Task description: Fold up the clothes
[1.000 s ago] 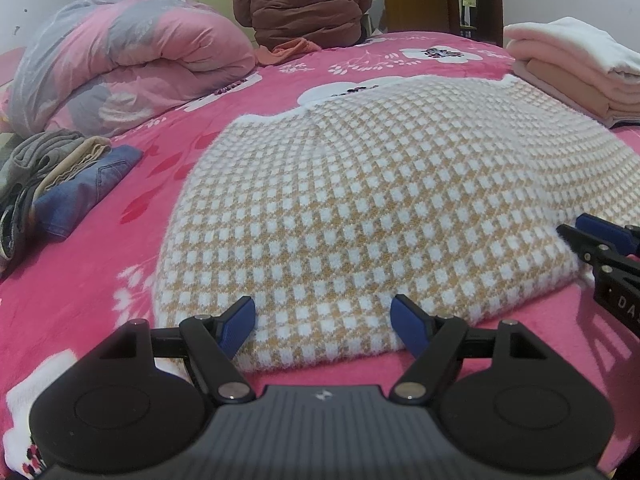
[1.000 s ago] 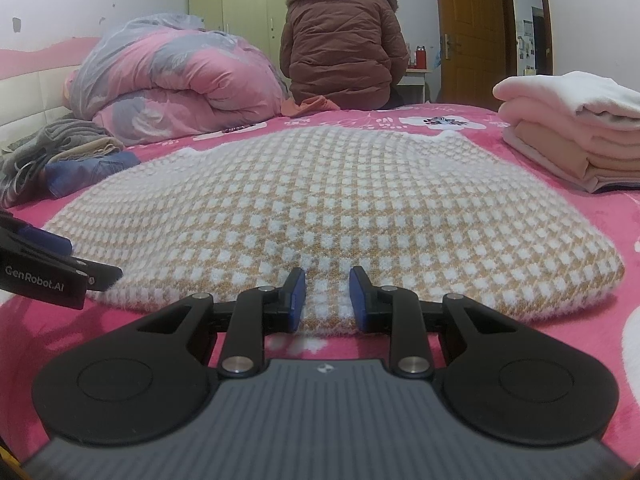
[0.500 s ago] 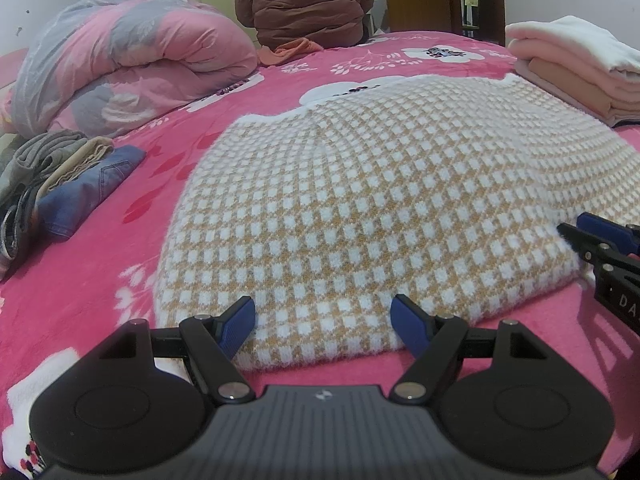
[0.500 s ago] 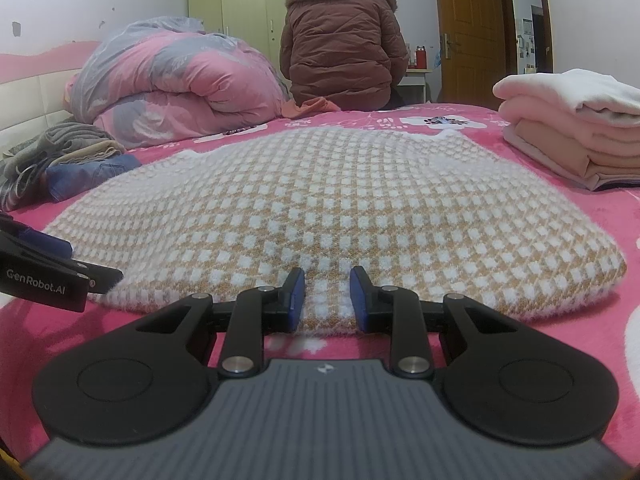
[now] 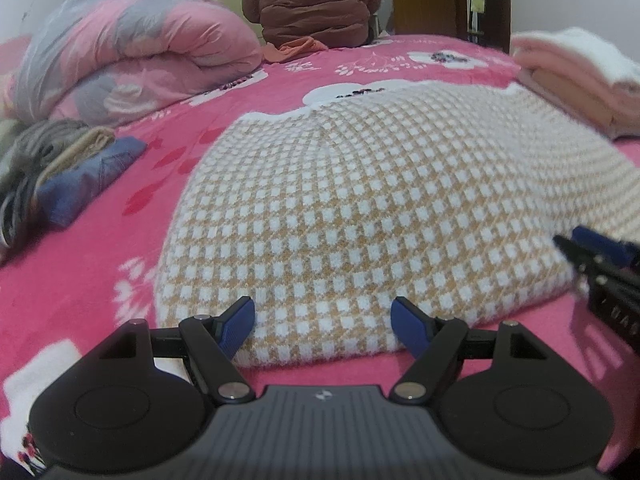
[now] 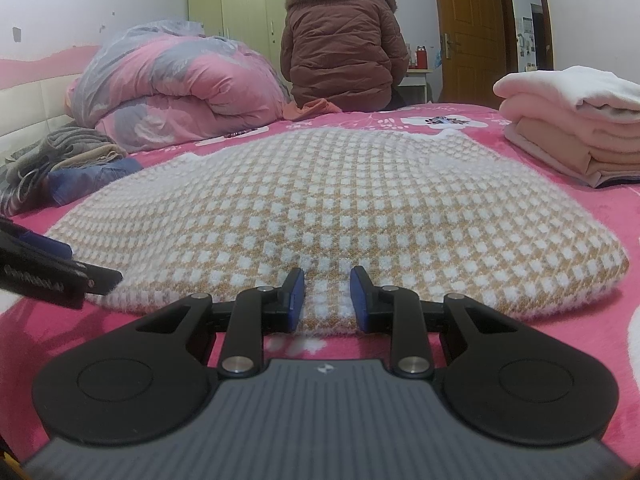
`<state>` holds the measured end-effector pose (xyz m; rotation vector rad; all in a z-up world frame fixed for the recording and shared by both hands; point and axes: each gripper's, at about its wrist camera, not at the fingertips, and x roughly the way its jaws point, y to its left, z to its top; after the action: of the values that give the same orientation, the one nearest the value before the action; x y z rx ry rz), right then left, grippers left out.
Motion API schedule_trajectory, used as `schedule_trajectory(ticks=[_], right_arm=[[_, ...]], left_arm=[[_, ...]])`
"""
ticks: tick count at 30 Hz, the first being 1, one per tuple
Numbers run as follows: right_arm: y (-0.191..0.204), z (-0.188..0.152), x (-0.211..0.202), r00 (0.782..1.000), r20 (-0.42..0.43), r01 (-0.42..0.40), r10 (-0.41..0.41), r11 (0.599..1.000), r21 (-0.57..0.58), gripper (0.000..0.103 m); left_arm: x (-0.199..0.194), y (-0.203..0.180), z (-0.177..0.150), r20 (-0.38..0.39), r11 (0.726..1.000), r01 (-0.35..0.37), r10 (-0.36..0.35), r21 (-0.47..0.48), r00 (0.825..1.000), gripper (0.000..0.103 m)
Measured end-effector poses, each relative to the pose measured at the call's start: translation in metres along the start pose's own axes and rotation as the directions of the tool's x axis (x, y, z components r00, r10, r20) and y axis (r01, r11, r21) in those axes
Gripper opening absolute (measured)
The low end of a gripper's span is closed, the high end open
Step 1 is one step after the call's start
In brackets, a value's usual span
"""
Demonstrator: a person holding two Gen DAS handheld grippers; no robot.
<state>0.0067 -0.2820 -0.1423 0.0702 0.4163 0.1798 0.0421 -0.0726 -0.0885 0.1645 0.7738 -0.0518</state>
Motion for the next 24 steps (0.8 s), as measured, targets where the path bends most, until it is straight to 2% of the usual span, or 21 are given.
schedule_trajectory(ticks=[2,7,9,13,16,18,24], right_arm=[[-0.001,0.000,0.000,1.000,0.002,-0.003,0.003,1.000,0.004,0.025],[-0.004,-0.002,0.000,1.000,0.007,-0.017,0.017,1.000,0.021,0.025],[-0.006,-0.003,0.000,1.000,0.010,-0.024,0.023,0.999,0.030,0.025],[-0.009,-0.003,0.000,0.999,0.012,-0.033,0.033,0.999,0.039,0.025],[-0.009,-0.003,0.000,0.999,0.014,-0.035,0.035,0.999,0.039,0.025],[-0.010,-0.003,0.000,0.999,0.014,-0.037,0.036,0.999,0.039,0.025],[-0.009,-0.004,0.001,0.999,0.018,-0.038,0.037,0.999,0.038,0.025]], left_arm=[[-0.006,0.002,0.002,0.015,1.000,0.017,-0.017,0.013,1.000,0.077],[-0.025,-0.003,0.016,0.144,0.999,0.032,-0.036,0.033,0.989,0.078],[-0.026,-0.007,0.024,0.188,0.998,0.051,-0.057,0.037,0.980,0.078],[-0.013,-0.018,0.039,0.229,0.997,0.064,-0.073,0.048,0.971,0.077],[0.015,-0.025,0.042,0.168,0.997,0.060,-0.068,0.054,0.983,0.077],[0.037,-0.026,0.041,0.119,0.997,0.058,-0.063,0.046,0.991,0.085],[0.043,-0.023,0.030,0.160,0.996,0.067,-0.076,0.061,0.984,0.087]])
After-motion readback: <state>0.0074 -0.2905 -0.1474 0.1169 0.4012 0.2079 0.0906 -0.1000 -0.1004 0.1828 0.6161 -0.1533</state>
